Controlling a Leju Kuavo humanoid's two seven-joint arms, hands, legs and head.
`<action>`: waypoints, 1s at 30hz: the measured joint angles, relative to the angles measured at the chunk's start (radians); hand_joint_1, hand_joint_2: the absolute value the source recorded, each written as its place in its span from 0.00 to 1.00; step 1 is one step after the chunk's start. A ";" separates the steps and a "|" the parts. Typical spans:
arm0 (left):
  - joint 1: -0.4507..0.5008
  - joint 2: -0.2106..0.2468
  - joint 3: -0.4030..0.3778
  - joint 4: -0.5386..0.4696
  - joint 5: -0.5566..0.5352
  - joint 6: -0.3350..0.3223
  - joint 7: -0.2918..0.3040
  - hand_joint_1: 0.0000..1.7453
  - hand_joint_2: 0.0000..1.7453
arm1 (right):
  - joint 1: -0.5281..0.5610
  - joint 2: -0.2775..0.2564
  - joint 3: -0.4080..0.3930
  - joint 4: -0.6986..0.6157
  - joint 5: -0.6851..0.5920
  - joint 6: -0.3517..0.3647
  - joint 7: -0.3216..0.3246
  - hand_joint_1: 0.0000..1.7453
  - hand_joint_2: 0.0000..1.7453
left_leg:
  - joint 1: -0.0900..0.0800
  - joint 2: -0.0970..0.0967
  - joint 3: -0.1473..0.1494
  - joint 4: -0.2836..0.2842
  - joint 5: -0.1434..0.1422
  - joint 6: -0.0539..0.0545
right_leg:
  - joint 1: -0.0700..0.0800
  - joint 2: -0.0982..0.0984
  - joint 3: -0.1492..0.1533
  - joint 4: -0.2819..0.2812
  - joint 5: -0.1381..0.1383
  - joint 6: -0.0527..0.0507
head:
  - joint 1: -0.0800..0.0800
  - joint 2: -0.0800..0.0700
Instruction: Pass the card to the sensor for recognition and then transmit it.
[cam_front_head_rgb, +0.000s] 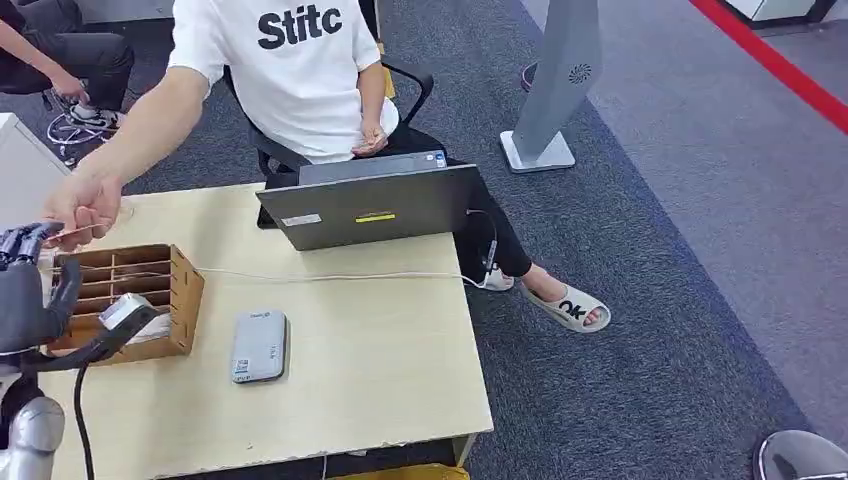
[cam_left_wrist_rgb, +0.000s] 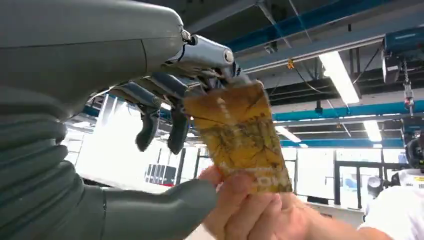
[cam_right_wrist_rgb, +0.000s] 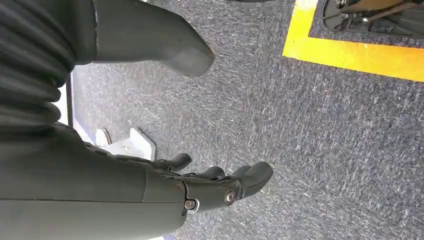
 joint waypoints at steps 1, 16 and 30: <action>0.001 -0.004 -0.001 0.000 0.000 0.002 0.000 0.00 1.00 | 0.000 0.000 0.000 0.000 0.000 0.000 0.000 0.00 1.00 | 0.000 0.000 0.000 0.000 0.000 0.000 | 0.000 0.000 0.000 0.000 0.000 0.000 | 0.000 0.000; 0.020 -0.042 -0.016 -0.015 -0.001 0.005 0.001 0.00 1.00 | 0.000 0.000 -0.013 0.000 0.001 0.001 0.003 0.00 1.00 | 0.000 0.000 0.000 0.000 0.000 0.000 | 0.000 0.000 0.000 0.000 0.000 0.000 | 0.000 0.000; 0.067 -0.068 -0.071 -0.080 0.118 -0.131 -0.002 0.00 1.00 | 0.000 0.000 -0.027 0.000 0.000 0.000 0.002 0.00 1.00 | 0.000 0.000 0.000 0.000 0.000 0.000 | 0.000 0.000 0.000 0.000 0.000 0.000 | 0.000 0.000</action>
